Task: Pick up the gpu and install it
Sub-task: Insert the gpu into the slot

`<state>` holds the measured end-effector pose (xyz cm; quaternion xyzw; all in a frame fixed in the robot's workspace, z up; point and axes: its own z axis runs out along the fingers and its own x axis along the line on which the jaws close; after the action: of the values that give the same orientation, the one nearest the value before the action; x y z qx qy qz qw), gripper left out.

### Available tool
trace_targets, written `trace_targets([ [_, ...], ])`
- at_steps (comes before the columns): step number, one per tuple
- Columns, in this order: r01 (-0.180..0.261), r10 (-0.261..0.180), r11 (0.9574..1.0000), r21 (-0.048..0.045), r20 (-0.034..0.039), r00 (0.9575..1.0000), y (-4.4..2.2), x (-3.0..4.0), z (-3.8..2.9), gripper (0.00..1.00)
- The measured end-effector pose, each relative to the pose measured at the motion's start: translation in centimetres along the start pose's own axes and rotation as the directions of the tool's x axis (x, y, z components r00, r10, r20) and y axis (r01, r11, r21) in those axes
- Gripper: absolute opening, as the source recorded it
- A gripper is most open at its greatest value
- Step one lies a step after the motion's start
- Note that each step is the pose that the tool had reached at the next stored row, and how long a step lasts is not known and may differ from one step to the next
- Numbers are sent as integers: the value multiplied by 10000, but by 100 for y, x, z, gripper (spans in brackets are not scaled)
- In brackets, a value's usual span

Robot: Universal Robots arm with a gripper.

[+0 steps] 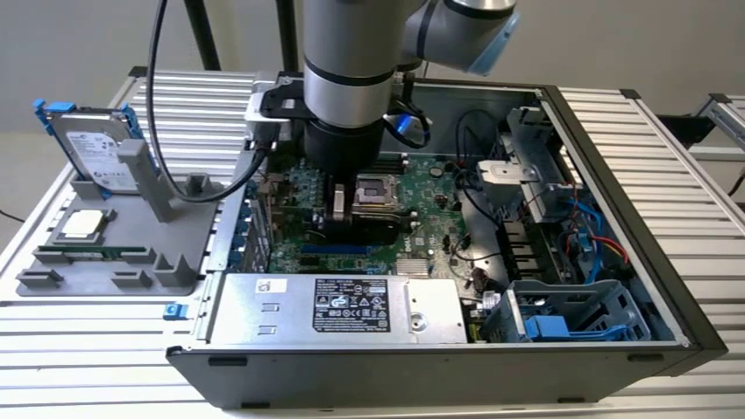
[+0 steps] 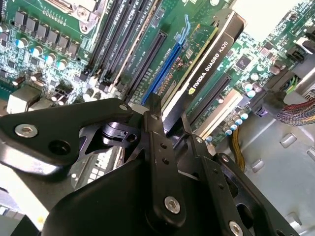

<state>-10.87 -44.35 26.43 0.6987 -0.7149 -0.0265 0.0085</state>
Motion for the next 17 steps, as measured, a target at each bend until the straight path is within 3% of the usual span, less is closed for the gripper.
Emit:
trace_targets([
  [8,-2,2,10000,-1,-1,10000,30,12,47,0],
  [17,8,-8,10000,0,3,10000,67,-21,80,0],
])
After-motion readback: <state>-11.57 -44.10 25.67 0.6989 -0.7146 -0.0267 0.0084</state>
